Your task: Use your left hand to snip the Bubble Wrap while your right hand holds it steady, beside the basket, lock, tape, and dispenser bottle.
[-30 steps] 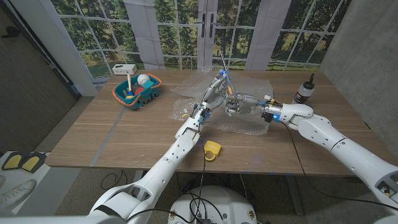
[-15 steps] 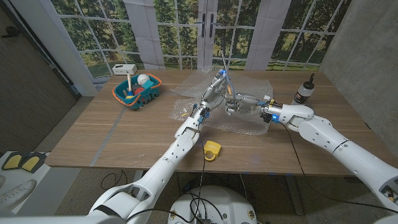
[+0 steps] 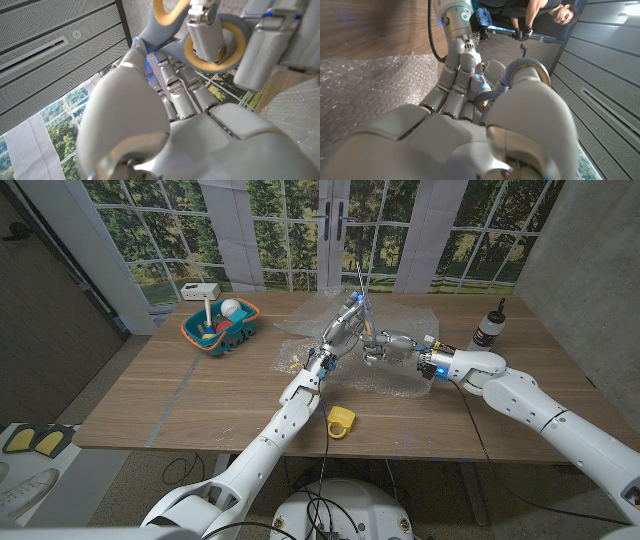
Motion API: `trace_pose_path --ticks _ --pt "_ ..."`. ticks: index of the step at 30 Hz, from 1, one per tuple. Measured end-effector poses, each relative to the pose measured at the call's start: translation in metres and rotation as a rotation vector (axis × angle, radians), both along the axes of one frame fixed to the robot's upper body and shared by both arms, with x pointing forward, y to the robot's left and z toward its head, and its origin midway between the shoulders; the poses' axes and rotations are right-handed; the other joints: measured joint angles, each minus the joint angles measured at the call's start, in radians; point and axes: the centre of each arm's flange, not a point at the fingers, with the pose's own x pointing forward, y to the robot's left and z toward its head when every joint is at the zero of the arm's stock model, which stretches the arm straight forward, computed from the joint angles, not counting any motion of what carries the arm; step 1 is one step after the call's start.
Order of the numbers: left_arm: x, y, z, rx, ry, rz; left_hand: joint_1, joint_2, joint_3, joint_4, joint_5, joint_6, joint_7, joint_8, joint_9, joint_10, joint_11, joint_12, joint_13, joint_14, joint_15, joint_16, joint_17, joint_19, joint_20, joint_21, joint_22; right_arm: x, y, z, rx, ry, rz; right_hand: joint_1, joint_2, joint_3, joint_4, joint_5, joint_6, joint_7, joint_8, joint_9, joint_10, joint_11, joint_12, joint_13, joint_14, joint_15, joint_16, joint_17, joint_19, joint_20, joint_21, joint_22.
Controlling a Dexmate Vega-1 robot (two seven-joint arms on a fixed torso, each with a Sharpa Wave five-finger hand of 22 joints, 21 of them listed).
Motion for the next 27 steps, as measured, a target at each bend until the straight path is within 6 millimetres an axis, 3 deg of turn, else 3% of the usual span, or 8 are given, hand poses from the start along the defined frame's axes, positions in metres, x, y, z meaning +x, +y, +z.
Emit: trace_pose_path --ticks 2,4,7,18,27 --pt "-0.0001 0.0005 -0.0002 0.0 0.001 0.004 0.0 0.0 0.0 0.0 0.0 0.0 0.0 0.0 0.0 0.0 0.0 0.0 0.002 0.0 0.0 0.0 0.0 0.0 0.0 0.0 0.0 -0.0021 0.0004 -0.0007 0.0 0.0 -0.003 0.003 -0.003 0.003 0.003 0.001 0.022 0.003 0.0 0.0 0.007 0.006 0.0 0.0 0.009 -0.001 0.0 0.0 0.005 -0.003 0.015 0.001" --pt "-0.0016 0.0008 -0.0006 0.0 -0.001 0.006 0.004 0.004 0.0 0.0 0.0 0.0 0.0 0.0 0.0 0.0 0.0 0.0 0.002 0.0 0.0 0.0 0.0 0.0 0.0 0.003 0.0 -0.002 -0.0002 -0.0006 0.006 0.003 -0.025 0.003 -0.003 0.024 -0.017 0.001 0.04 0.003 0.0 0.0 0.018 0.018 0.004 0.0 0.018 0.0 0.01 0.0 0.019 -0.004 0.031 0.003" --pt "-0.0024 0.0011 -0.0006 0.0 -0.001 0.009 0.004 0.004 0.0 0.0 0.0 0.0 0.0 0.0 0.0 0.0 0.0 0.0 0.002 -0.004 0.013 0.001 0.0 -0.002 0.002 0.004 0.0 -0.0027 -0.0005 -0.0011 0.011 0.007 -0.042 0.003 -0.003 0.03 -0.015 0.001 0.052 0.001 0.0 0.0 0.036 0.035 0.007 0.003 0.03 0.002 0.018 0.0 0.033 -0.003 0.053 -0.009" --pt "-0.0057 0.0032 -0.0007 0.0 -0.005 0.024 0.006 0.006 0.0 0.0 -0.001 0.0 0.0 0.0 0.0 0.0 0.0 0.0 0.002 -0.004 0.013 0.001 0.0 -0.004 0.0 0.008 -0.002 -0.004 -0.0005 -0.0032 0.019 0.019 -0.075 0.003 -0.003 0.033 -0.011 0.015 0.068 0.006 -0.007 -0.003 0.079 0.053 0.007 0.003 0.054 -0.004 0.033 0.0 0.048 -0.004 0.092 -0.037" --pt "-0.0077 0.0042 -0.0014 -0.001 -0.005 0.034 0.006 0.006 0.002 0.002 -0.001 0.0 0.0 0.0 0.0 0.0 0.0 0.0 0.005 -0.005 0.013 0.001 0.001 -0.006 0.002 0.012 -0.003 -0.0027 -0.0005 -0.0048 0.035 0.046 -0.062 0.02 -0.02 0.067 -0.008 0.089 0.083 0.02 -0.007 -0.003 0.088 0.062 0.006 0.0 0.061 0.0 0.037 -0.003 0.072 -0.01 0.123 -0.077"
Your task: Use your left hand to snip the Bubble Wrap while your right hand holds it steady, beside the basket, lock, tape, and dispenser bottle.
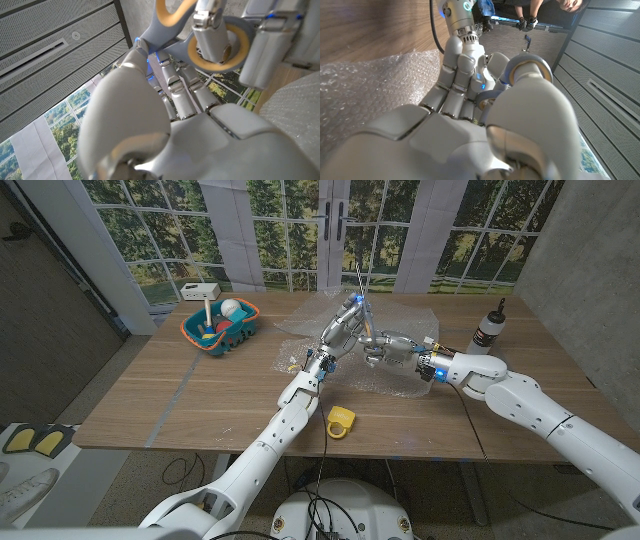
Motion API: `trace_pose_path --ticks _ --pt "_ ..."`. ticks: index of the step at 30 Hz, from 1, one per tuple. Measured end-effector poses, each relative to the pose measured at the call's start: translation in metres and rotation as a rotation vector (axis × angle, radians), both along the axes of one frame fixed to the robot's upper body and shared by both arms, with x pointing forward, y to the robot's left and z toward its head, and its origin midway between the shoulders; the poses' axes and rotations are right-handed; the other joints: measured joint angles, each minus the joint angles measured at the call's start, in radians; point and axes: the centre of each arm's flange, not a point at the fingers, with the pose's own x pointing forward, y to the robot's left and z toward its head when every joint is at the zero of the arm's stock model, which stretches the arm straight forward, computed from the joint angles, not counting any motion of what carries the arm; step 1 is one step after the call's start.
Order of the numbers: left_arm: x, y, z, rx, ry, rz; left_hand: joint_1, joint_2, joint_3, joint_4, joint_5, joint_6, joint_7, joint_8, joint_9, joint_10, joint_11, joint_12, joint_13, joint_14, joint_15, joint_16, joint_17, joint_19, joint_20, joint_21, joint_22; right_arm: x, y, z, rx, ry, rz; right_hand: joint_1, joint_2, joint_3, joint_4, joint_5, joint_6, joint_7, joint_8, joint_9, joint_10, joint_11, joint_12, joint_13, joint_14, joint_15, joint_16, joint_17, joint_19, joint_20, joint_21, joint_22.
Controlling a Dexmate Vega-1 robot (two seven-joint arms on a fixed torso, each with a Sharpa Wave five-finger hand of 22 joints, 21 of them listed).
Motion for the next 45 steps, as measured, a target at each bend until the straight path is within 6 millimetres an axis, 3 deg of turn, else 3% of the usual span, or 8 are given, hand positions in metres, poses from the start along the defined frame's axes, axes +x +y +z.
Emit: trace_pose_path --ticks 6,11,16,24,27,32,35,45 --pt "-0.001 0.001 0.0 -0.001 0.003 0.011 0.0 0.0 0.004 0.004 0.0 -0.033 0.011 -0.001 0.003 -0.006 0.002 -0.004 0.006 0.0 0.0 0.0 0.0 -0.011 0.0 0.006 0.0 0.001 0.001 -0.001 0.011 0.027 0.034 0.004 -0.004 0.01 0.009 0.029 0.004 0.004 0.0 0.0 0.002 0.002 0.0 0.0 0.0 0.0 0.0 0.0 0.0 0.0 0.015 -0.015" --pt "-0.002 0.002 -0.001 0.002 0.0 0.023 -0.026 0.024 0.012 0.012 -0.008 -0.113 0.015 -0.051 0.003 -0.073 0.001 -0.027 -0.009 -0.016 -0.016 -0.019 0.0 -0.047 0.007 0.008 0.001 0.002 0.002 -0.002 0.02 0.044 0.057 0.004 -0.004 0.014 0.013 0.049 0.004 0.004 0.0 0.002 0.006 0.006 -0.001 0.0 0.006 0.002 0.0 0.0 0.009 -0.002 0.023 -0.025" --pt "-0.003 0.003 -0.001 0.013 -0.015 0.044 -0.137 0.043 0.013 0.031 -0.009 -0.235 -0.016 -0.161 -0.006 -0.191 0.007 -0.027 -0.064 -0.093 -0.005 -0.058 -0.015 -0.064 0.007 0.006 -0.006 0.002 0.003 -0.003 0.022 0.055 0.078 0.004 -0.004 0.018 0.017 0.062 0.006 0.006 0.0 0.005 0.009 0.009 -0.001 0.0 0.009 0.002 0.0 0.0 0.009 -0.002 0.03 -0.03" --pt "-0.004 0.006 0.0 0.027 -0.038 0.077 -0.342 -0.04 -0.036 0.083 -0.015 -0.376 -0.054 -0.291 -0.032 -0.339 0.016 -0.034 -0.143 -0.297 0.059 -0.098 -0.084 -0.13 0.03 -0.052 -0.008 0.002 0.002 -0.006 0.028 0.066 0.1 0.004 -0.004 0.022 0.021 0.074 0.006 0.006 0.0 0.014 0.013 0.012 -0.005 0.0 0.011 0.004 0.0 0.0 0.009 -0.002 0.039 -0.035" --pt "-0.005 0.007 0.0 0.037 -0.047 0.093 -0.407 -0.061 -0.054 0.1 -0.015 -0.398 -0.061 -0.32 -0.044 -0.386 0.02 -0.034 -0.172 -0.388 0.077 -0.098 -0.096 -0.199 0.069 -0.093 -0.008 0.002 0.001 -0.004 0.035 0.064 0.106 0.004 -0.004 0.022 0.021 0.08 0.009 0.009 0.0 0.014 0.013 0.012 -0.005 0.0 0.011 0.004 0.0 0.0 0.009 -0.002 0.044 -0.035" --pt "-0.006 0.012 0.0 0.049 -0.072 0.118 -0.476 -0.064 -0.065 0.101 -0.015 -0.428 -0.058 -0.358 -0.068 -0.472 0.036 -0.034 -0.222 -0.581 0.097 -0.102 -0.11 -0.466 0.183 -0.226 -0.004 0.001 -0.001 -0.001 0.057 0.06 0.127 0.004 -0.004 0.026 0.026 0.081 0.009 0.009 0.0 0.014 0.013 0.012 -0.005 0.0 0.012 0.006 -0.005 0.0 0.009 -0.002 0.046 -0.039" --pt "-0.007 0.015 -0.001 0.051 -0.082 0.129 -0.495 -0.056 -0.065 0.101 -0.015 -0.445 -0.063 -0.365 -0.076 -0.533 0.041 -0.034 -0.242 -0.691 0.103 -0.106 -0.115 -0.582 0.217 -0.286 -0.001 0.0 -0.002 -0.001 0.074 0.063 0.138 0.004 -0.004 0.026 0.026 0.088 0.009 0.009 0.0 0.017 0.013 0.012 -0.005 0.0 0.012 0.006 -0.005 0.0 0.009 -0.002 0.046 -0.044" --pt "-0.016 0.04 0.005 0.04 -0.14 0.197 -0.51 -0.049 -0.065 0.101 -0.014 -0.448 -0.07 -0.365 -0.084 -0.581 0.052 -0.034 -0.26 -0.772 0.106 -0.106 -0.12 -0.661 0.239 -0.33 0.0 -0.003 -0.008 0.001 0.143 0.087 0.162 0.0 0.0 0.03 0.03 0.096 0.009 0.009 0.0 0.019 0.016 0.016 -0.008 0.0 0.014 0.008 -0.005 0.0 0.009 -0.002 0.058 -0.058"
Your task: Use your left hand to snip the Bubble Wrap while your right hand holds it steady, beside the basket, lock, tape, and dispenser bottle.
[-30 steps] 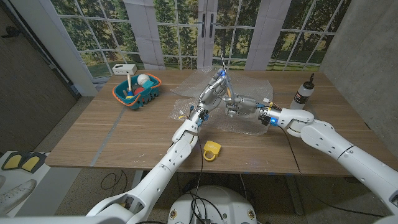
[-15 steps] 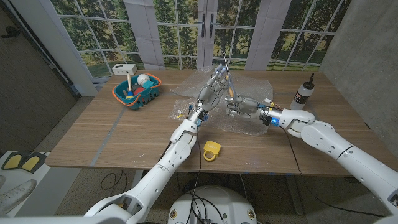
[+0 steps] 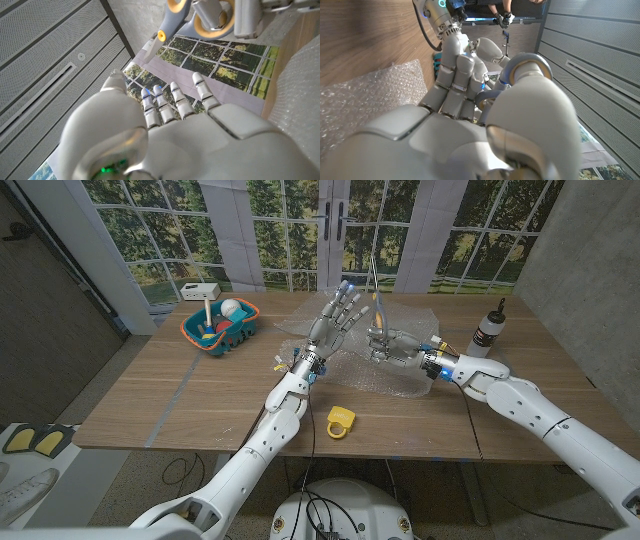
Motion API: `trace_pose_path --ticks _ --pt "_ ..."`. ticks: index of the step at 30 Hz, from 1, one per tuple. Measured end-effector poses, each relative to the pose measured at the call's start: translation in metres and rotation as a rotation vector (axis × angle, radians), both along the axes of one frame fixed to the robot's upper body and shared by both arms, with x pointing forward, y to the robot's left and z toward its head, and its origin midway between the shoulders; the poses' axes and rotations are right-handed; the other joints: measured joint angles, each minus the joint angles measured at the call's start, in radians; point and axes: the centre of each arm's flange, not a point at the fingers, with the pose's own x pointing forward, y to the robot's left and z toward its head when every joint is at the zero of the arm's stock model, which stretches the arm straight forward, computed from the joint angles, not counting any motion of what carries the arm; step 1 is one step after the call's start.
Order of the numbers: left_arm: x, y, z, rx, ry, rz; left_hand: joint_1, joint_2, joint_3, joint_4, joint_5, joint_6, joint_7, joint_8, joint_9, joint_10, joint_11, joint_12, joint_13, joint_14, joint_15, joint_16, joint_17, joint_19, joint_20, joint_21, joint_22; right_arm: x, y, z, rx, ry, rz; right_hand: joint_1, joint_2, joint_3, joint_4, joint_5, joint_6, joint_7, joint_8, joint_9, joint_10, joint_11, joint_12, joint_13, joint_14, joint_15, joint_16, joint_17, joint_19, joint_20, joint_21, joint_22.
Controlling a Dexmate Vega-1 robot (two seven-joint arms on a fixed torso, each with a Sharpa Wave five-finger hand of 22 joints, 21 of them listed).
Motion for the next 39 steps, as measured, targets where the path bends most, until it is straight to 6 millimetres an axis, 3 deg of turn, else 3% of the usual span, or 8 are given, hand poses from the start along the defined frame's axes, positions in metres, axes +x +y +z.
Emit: trace_pose_path --ticks 7,16,17,18,24,26,29,39 --pt "-0.009 0.017 0.005 -0.007 -0.044 0.055 -0.004 0.004 0.0 0.0 0.0 0.02 -0.004 0.004 0.0 -0.003 -0.003 0.0 -0.005 0.0 0.0 0.002 0.0 -0.006 0.005 -0.008 0.0 -0.001 -0.001 0.001 0.018 0.006 0.003 -0.088 0.002 0.014 0.001 -0.09 0.006 -0.006 0.0 0.0 0.014 -0.009 -0.001 0.0 0.009 -0.006 -0.008 0.001 -0.049 0.009 0.045 -0.009" --pt "-0.014 0.03 0.002 -0.017 -0.049 0.092 -0.004 0.004 0.009 -0.008 0.0 0.047 -0.004 0.012 -0.005 0.004 -0.014 0.005 -0.01 -0.005 0.005 0.006 -0.005 -0.011 0.0 -0.008 0.0 -0.002 -0.002 0.005 0.006 -0.026 -0.007 -0.298 -0.121 -0.099 0.071 -0.158 0.024 -0.025 0.003 0.052 0.108 -0.117 0.0 0.0 0.029 -0.041 0.019 0.003 -0.015 0.005 0.053 -0.059" --pt "-0.014 0.031 0.001 -0.018 -0.048 0.094 -0.004 0.004 0.009 -0.009 0.0 0.051 -0.006 0.012 -0.005 0.004 -0.014 0.005 -0.01 -0.005 0.005 0.011 -0.005 -0.011 0.0 -0.008 0.0 -0.002 -0.002 0.006 0.002 -0.034 -0.01 -0.315 -0.129 -0.107 0.08 -0.153 0.026 -0.023 0.116 0.059 0.117 -0.126 0.001 0.0 0.028 -0.044 0.024 0.003 -0.014 0.003 0.053 -0.06" --pt "-0.015 0.032 0.001 -0.018 -0.048 0.098 -0.004 0.004 0.012 -0.011 0.0 0.054 -0.003 0.012 -0.005 0.004 -0.014 0.01 -0.013 -0.005 0.005 0.012 -0.005 -0.011 0.0 -0.008 0.0 -0.002 -0.002 0.007 -0.001 -0.042 -0.013 -0.323 -0.137 -0.116 0.084 -0.152 0.026 -0.023 0.155 0.056 0.117 -0.126 0.001 0.0 0.028 -0.044 0.027 0.003 -0.01 0.0 0.053 -0.062" --pt "-0.016 0.036 -0.002 -0.023 -0.044 0.111 -0.002 0.016 0.017 -0.017 0.0 0.07 0.002 0.019 -0.005 0.009 -0.02 0.016 -0.018 -0.003 0.003 0.017 -0.005 -0.01 0.0 -0.016 0.0 -0.002 -0.002 0.01 -0.013 -0.067 -0.029 -0.39 -0.158 -0.163 0.112 -0.135 0.033 -0.03 0.28 0.051 0.136 -0.129 0.001 0.0 0.03 -0.045 0.05 0.003 0.012 -0.004 0.053 -0.069" --pt "-0.017 0.037 -0.002 -0.023 -0.043 0.114 0.001 0.019 0.02 -0.02 0.0 0.079 0.001 0.019 -0.008 0.013 -0.023 0.018 -0.019 -0.001 0.001 0.017 -0.009 -0.007 -0.004 -0.016 0.0 -0.002 -0.002 0.01 -0.016 -0.072 -0.033 -0.416 -0.161 -0.177 0.125 -0.126 0.036 -0.033 0.284 0.051 0.144 -0.134 0.001 0.0 0.034 -0.045 0.058 0.003 0.018 -0.004 0.053 -0.073" --pt "-0.017 0.038 -0.003 -0.023 -0.043 0.116 0.002 0.021 0.023 -0.023 0.0 0.092 0.002 0.021 -0.009 0.024 -0.027 0.023 -0.023 0.006 0.001 0.023 -0.009 -0.006 -0.004 -0.016 0.0 -0.002 -0.002 0.011 -0.015 -0.076 -0.041 -0.466 -0.167 -0.209 0.151 -0.116 0.044 -0.041 0.389 0.051 0.162 -0.141 0.001 0.0 0.043 -0.047 0.077 0.003 0.036 -0.007 0.053 -0.077" --pt "-0.018 0.042 -0.005 -0.028 -0.036 0.124 0.004 0.025 0.031 -0.031 0.0 0.12 0.006 0.027 -0.009 0.041 -0.033 0.031 -0.028 0.018 0.0 0.032 -0.009 0.004 -0.014 -0.016 0.0 -0.001 0.002 0.008 -0.011 -0.074 -0.062 -0.502 -0.173 -0.247 0.179 -0.1 0.05 -0.046 0.443 0.051 0.173 -0.145 0.001 0.0 0.048 -0.052 0.098 0.002 0.043 -0.014 0.053 -0.079"
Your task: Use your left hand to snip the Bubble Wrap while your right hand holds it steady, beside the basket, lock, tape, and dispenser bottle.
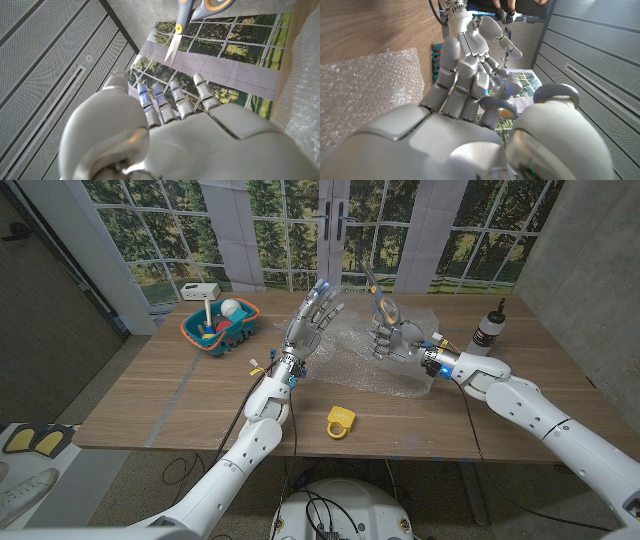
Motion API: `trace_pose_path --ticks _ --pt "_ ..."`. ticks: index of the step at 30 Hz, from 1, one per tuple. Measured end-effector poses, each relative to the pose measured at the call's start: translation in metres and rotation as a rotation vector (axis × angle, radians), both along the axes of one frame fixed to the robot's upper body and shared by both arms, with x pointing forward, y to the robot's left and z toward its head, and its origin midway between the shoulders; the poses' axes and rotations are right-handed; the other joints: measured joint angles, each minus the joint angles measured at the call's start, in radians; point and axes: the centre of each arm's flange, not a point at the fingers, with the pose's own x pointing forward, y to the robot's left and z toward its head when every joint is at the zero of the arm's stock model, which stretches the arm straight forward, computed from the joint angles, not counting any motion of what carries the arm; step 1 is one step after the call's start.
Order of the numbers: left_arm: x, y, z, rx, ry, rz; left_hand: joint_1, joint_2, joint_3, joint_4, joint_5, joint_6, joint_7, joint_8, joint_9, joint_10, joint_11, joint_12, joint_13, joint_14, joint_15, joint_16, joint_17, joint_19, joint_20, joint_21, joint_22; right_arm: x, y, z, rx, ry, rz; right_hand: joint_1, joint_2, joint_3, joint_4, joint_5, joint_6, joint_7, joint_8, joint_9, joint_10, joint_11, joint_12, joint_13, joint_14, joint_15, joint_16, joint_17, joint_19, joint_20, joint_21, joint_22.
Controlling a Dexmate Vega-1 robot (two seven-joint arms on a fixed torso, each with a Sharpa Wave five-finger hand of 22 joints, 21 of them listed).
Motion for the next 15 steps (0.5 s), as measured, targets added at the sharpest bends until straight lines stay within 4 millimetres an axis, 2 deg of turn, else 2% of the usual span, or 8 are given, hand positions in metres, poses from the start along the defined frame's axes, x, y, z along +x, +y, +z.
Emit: trace_pose_path --ticks 2,3,5,9,15 --pt "0.0 0.0003 -0.0004 -0.002 0.002 -0.001 -0.003 0.003 0.001 -0.001 0.0 0.0 0.0 0.0 0.0 0.007 0.001 0.0 -0.004 0.008 0.0 0.0 0.0 0.0 0.0 0.0 0.0 0.0001 0.0004 -0.0001 0.0 0.0 -0.004 0.004 0.004 0.0 0.0 0.005 0.0 0.0 0.0 0.0 0.001 -0.001 0.0 0.0 0.0 0.0 0.009 0.0 0.0 0.0 0.0 0.003" --pt "-0.0001 0.0003 -0.0004 -0.002 0.002 -0.001 -0.003 0.003 0.001 -0.001 0.0 0.0 0.0 0.0 0.0 0.008 0.003 0.0 -0.005 0.008 0.0 0.0 0.0 0.0 0.0 0.0 0.0 0.0002 0.0005 -0.0001 0.0 0.0 -0.004 0.021 0.02 0.004 -0.004 0.012 0.0 0.0 0.0 0.0 0.001 -0.001 0.0 0.0 0.0 0.0 0.014 0.0 0.0 0.0 0.0 0.004" --pt "0.0 0.0007 -0.0008 -0.004 0.004 -0.001 -0.003 0.003 0.001 -0.001 0.0 0.009 0.001 0.0 -0.005 0.008 0.003 0.0 -0.005 0.009 -0.001 0.0 -0.004 0.0 0.0 0.0 0.0 0.0003 0.0013 -0.0009 -0.003 0.0 -0.005 0.059 0.043 0.016 -0.024 0.018 0.0 0.0 0.0 0.0 0.001 -0.001 0.0 0.0 0.0 0.0 0.022 0.0 0.0 0.0 0.0 0.006" --pt "0.0001 0.001 -0.0011 -0.004 0.005 0.0 0.003 0.008 0.001 -0.001 0.0 0.011 0.0 0.0 -0.005 0.013 -0.003 0.0 -0.005 0.014 0.0 0.0 -0.005 0.007 -0.001 0.0 0.0 0.0005 0.0025 -0.0004 -0.007 -0.003 -0.004 0.107 0.056 0.025 -0.039 0.018 -0.006 0.006 0.0 0.0 0.001 -0.001 0.0 0.0 -0.004 0.004 0.026 -0.002 -0.013 0.006 0.0 0.004" --pt "0.0003 0.0023 -0.0011 0.003 0.005 0.014 -0.001 0.012 0.005 -0.005 0.0 0.02 0.009 0.001 -0.005 0.018 0.001 0.0 -0.009 0.014 0.0 0.0 -0.005 0.011 -0.003 0.0 0.0 0.0021 0.0037 -0.0013 -0.001 0.006 0.001 0.119 0.057 0.022 -0.038 0.018 -0.009 0.009 0.0 0.0 0.001 -0.001 0.0 0.0 -0.015 0.007 0.026 -0.005 -0.013 0.005 -0.004 -0.004"
